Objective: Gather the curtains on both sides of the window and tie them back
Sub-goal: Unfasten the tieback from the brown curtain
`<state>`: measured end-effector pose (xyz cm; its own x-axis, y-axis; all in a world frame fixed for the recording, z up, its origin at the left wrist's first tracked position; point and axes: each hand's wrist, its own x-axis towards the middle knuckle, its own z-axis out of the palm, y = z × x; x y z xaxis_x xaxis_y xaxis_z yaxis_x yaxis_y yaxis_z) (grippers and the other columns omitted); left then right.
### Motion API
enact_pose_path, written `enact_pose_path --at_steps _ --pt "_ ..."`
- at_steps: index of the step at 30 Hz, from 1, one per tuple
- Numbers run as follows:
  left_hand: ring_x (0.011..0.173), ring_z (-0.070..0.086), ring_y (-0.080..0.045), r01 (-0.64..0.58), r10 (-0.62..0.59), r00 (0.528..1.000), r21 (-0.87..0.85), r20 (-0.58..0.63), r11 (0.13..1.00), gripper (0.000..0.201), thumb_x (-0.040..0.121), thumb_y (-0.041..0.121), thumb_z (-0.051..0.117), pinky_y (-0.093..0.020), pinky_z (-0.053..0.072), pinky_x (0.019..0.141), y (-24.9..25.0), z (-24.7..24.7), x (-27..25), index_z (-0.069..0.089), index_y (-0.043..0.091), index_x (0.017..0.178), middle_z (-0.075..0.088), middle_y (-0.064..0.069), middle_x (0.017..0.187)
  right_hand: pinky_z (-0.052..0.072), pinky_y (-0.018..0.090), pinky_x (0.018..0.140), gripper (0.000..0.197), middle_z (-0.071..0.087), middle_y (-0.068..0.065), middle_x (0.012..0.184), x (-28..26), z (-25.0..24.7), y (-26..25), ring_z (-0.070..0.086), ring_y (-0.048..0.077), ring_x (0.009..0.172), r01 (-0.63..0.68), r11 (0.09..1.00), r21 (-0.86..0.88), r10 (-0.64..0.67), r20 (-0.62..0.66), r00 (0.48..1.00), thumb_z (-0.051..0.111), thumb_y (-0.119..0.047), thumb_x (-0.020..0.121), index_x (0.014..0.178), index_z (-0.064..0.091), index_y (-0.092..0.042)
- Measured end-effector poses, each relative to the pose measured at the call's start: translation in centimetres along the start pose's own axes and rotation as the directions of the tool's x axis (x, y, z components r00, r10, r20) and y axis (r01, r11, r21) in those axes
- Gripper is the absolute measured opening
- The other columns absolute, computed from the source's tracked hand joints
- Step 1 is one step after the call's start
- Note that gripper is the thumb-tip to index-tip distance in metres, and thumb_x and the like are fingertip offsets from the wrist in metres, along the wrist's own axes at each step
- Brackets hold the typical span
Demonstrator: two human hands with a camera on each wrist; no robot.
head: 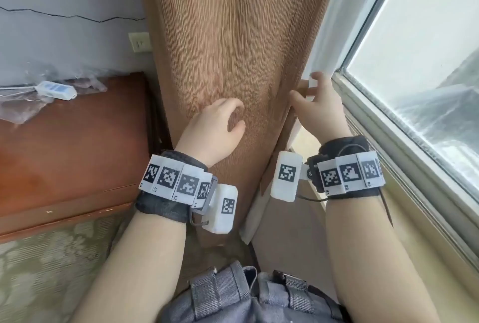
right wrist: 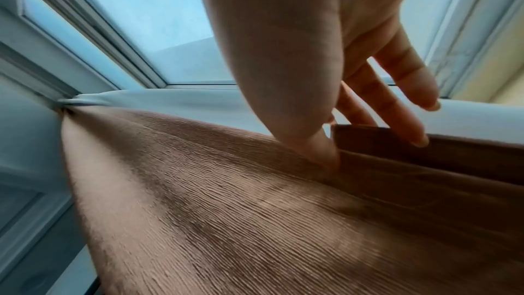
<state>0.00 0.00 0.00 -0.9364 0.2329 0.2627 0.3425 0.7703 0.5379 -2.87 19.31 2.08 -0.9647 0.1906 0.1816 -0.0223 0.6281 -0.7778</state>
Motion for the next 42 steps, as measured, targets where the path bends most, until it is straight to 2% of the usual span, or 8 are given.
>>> enact_pose_path --at_steps 5,9,13,17,21,29,36,42 --pt "0.116 0.051 -0.014 -0.009 0.010 1.000 -0.060 0.021 0.998 0.039 0.093 0.037 0.049 -0.037 0.045 0.094 -0.5 -0.1 1.3 0.046 0.024 0.130 0.049 0.007 0.134 0.047 0.009 0.053 0.039 0.069 0.000 0.090 -0.3 0.0 -1.0 0.063 0.005 0.062 0.004 0.990 0.144 -0.007 0.024 1.000 0.058 -0.016 0.088 0.126 0.048 -0.018" --pt "0.124 0.047 -0.013 0.011 0.009 0.993 -0.164 0.120 0.986 0.066 0.083 0.056 0.056 -0.039 0.043 0.101 0.6 0.0 1.9 0.034 0.025 0.137 0.045 0.003 0.140 0.038 0.011 0.040 0.011 0.070 -0.001 0.070 -1.6 -0.5 -2.9 0.060 0.014 0.044 0.055 0.993 0.100 -0.074 0.198 0.977 0.060 -0.018 0.087 0.099 0.063 -0.019" --pt "0.117 0.051 -0.018 0.057 -0.043 0.978 -0.066 0.205 0.996 0.074 0.075 0.060 0.063 -0.040 0.046 0.094 1.5 -0.6 1.6 0.037 0.018 0.129 0.050 0.000 0.130 0.043 0.017 0.043 0.015 0.073 0.006 0.083 -2.8 -0.7 -5.0 0.063 0.014 0.045 0.122 0.990 0.073 -0.137 0.280 0.950 0.055 -0.019 0.091 0.089 0.069 -0.013" --pt "0.098 0.052 -0.021 0.060 -0.046 0.983 -0.073 0.177 0.996 0.023 0.086 0.026 0.056 -0.028 0.040 0.080 1.7 -1.7 0.8 0.043 0.012 0.099 0.054 -0.005 0.107 0.053 0.024 0.068 0.015 0.074 0.011 0.082 -3.6 -0.9 -5.7 0.067 0.017 0.053 0.122 0.990 0.076 -0.143 0.431 0.891 0.058 -0.016 0.086 0.098 0.066 -0.014" --pt "0.088 0.046 -0.021 0.046 -0.030 0.984 -0.088 0.174 0.995 0.006 0.089 0.007 0.045 -0.019 0.026 0.066 1.5 -2.5 -0.3 0.045 0.012 0.091 0.048 0.001 0.090 0.046 0.013 0.050 0.015 0.074 0.000 0.080 -4.0 -0.7 -5.5 0.069 0.016 0.057 0.203 0.979 0.034 -0.202 0.339 0.919 0.058 -0.009 0.083 0.095 0.067 -0.013" --pt "0.093 0.060 -0.029 -0.006 -0.017 0.989 -0.152 -0.147 0.988 0.045 0.079 -0.009 0.033 -0.043 0.050 0.082 0.5 -4.7 -2.3 0.063 0.014 0.103 0.066 -0.010 0.098 0.033 0.020 0.053 0.020 0.050 -0.013 0.063 -3.8 -0.6 -5.6 0.045 0.005 0.054 0.331 0.926 -0.182 -0.307 0.147 0.940 0.065 -0.037 0.081 0.075 0.071 -0.019" --pt "0.081 0.054 -0.017 0.021 -0.051 0.963 -0.116 -0.266 0.993 0.034 0.072 0.046 0.054 -0.034 0.046 0.070 1.5 -5.8 -2.2 0.057 0.015 0.085 0.053 0.006 0.082 0.044 0.020 0.055 0.023 0.063 0.012 0.063 -4.5 0.4 -7.2 0.059 0.022 0.059 0.281 0.957 0.068 -0.289 0.255 0.923 0.062 -0.018 0.081 0.069 0.061 0.002" --pt "0.078 0.062 -0.025 -0.054 0.022 0.971 -0.128 -0.237 0.990 0.035 0.077 0.040 0.059 -0.045 0.050 0.069 0.9 -6.2 -2.4 0.069 0.007 0.083 0.064 -0.007 0.080 0.039 0.016 0.040 0.028 0.059 0.019 0.050 -4.6 1.0 -7.8 0.047 0.016 0.036 0.230 0.953 0.195 -0.276 0.258 0.926 0.063 -0.015 0.080 0.064 0.056 0.007"
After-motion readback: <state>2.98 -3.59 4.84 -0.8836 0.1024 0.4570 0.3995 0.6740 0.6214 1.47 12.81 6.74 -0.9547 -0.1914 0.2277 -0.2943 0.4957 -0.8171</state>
